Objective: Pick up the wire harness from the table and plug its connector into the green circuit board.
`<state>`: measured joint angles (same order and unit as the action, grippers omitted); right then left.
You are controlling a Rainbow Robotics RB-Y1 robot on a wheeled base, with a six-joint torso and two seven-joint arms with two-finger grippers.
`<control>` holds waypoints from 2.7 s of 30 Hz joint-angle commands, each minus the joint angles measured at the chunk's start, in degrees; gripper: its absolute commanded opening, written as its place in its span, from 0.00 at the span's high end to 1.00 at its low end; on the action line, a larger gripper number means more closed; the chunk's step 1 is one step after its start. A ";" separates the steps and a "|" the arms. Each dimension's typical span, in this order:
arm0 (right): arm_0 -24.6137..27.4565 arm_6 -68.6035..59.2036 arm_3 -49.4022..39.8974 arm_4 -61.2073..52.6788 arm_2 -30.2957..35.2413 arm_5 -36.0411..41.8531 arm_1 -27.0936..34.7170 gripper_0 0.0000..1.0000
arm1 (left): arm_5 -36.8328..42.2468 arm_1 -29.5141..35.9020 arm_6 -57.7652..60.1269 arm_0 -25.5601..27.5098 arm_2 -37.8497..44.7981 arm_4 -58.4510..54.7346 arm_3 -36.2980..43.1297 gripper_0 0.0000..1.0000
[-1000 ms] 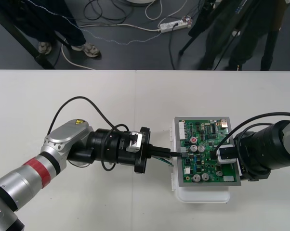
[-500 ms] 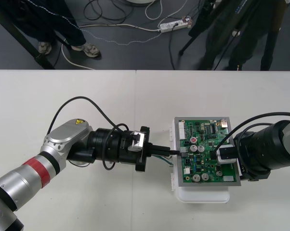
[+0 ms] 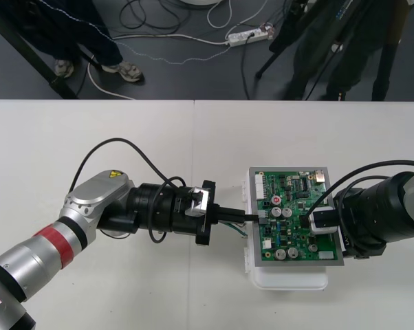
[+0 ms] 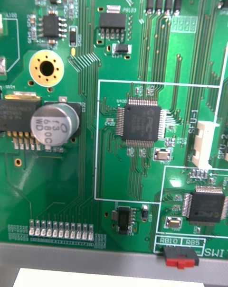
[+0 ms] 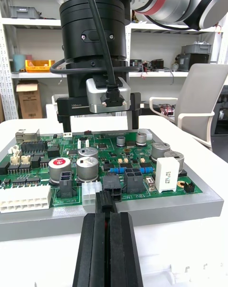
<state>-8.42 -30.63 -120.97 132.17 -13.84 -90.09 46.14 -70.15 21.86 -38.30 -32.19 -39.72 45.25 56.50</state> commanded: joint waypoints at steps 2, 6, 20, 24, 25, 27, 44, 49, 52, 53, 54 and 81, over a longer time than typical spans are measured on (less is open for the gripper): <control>-1.52 -0.57 -1.82 -1.39 -0.75 0.09 -0.52 0.00 | 1.34 -1.21 -3.63 0.02 -1.15 0.72 2.21 1.00; -1.52 -0.57 -1.82 -1.56 -0.66 0.09 -0.52 0.00 | 1.34 -0.42 -3.45 0.99 -1.15 0.63 3.53 1.00; -1.52 -0.49 -1.82 -1.39 -0.75 0.09 -0.52 0.00 | 1.34 0.37 -3.36 1.96 -1.24 0.81 4.84 1.00; -1.52 -0.49 -1.82 -1.39 -0.75 0.09 -0.52 0.00 | 1.34 0.90 -3.36 2.31 -1.24 0.90 4.84 1.00; -1.52 -0.49 -1.82 -1.30 -0.66 0.09 -0.52 0.00 | 1.34 1.17 -3.54 2.31 -1.15 0.90 4.76 1.00; -1.52 -0.49 -1.82 -1.30 -0.75 0.09 -0.44 0.00 | 1.25 1.60 -3.54 2.31 -1.15 0.90 4.84 1.00; -1.52 -0.49 -1.82 -1.48 -0.75 0.09 -0.44 0.00 | 1.16 2.66 -3.45 2.39 -1.15 0.19 5.11 1.00; -1.52 -0.49 -1.82 -1.56 -0.66 0.09 -0.44 0.00 | 1.16 1.87 -3.36 2.39 -1.15 0.02 5.28 1.00; -1.52 -0.49 -1.82 -1.56 -0.75 0.09 -0.44 0.00 | 1.16 1.34 -3.36 2.39 -1.15 -0.16 5.28 1.00; -1.52 -0.49 -1.82 -1.56 -0.75 0.09 -0.44 0.00 | 1.25 1.17 -3.36 2.39 -1.15 -0.16 5.37 1.00; -1.52 -0.49 -1.82 -1.56 -0.75 0.09 -0.52 0.00 | 1.34 1.08 -3.36 2.39 -1.15 -0.16 5.46 1.00; -1.52 -0.49 -1.82 -1.56 -0.66 0.09 -0.44 0.00 | 3.71 1.25 -3.45 2.92 -1.15 0.81 6.60 1.00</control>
<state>-8.42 -30.63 -120.97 131.95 -13.84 -90.09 46.14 -68.19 23.20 -38.30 -30.24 -39.73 45.79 61.00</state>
